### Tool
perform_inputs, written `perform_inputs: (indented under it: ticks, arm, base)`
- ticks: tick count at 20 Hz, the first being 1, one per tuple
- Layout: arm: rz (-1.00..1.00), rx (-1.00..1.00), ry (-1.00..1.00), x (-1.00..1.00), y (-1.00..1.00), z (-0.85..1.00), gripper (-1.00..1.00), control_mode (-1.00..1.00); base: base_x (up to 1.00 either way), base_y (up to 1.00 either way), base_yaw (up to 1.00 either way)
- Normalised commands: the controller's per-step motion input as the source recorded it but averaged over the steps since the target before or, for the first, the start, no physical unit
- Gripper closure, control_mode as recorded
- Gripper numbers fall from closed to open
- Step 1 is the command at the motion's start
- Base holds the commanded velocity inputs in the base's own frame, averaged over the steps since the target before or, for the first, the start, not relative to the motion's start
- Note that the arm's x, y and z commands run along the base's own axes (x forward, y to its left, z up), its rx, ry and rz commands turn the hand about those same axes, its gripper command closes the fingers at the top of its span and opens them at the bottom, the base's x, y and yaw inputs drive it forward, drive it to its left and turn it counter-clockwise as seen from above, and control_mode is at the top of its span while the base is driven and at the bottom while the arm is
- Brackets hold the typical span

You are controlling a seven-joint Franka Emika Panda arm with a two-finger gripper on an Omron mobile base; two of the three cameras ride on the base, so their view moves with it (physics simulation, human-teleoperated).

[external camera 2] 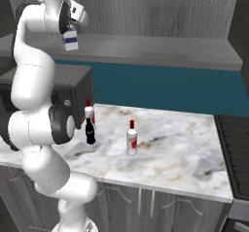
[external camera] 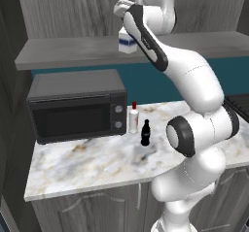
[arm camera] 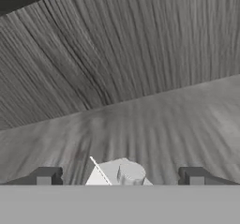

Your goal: Sort all alcoholic drinks to one cabinet, and non-alcoholic drinks to the other.

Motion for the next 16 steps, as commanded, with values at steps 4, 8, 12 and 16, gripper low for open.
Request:
perform_inputs:
  ticks: [4,8,12,16]
  arm:
    - [0.00,0.00,-0.10,-0.49,0.00,0.00,-1.00,-1.00]
    - [0.00,-0.01,-0.06,-0.55,-0.07,-0.01,-1.00,-1.00]
    - [0.00,0.00,-0.01,-0.77,-0.22,0.00,-1.00,-1.00]
    - [0.00,0.00,0.02,-0.92,-0.29,0.00,-1.00,-1.00]
  base:
    - [0.00,0.00,0.00]
    - [0.00,0.00,0.00]
    - [0.00,0.00,0.00]
    - [0.00,0.00,0.00]
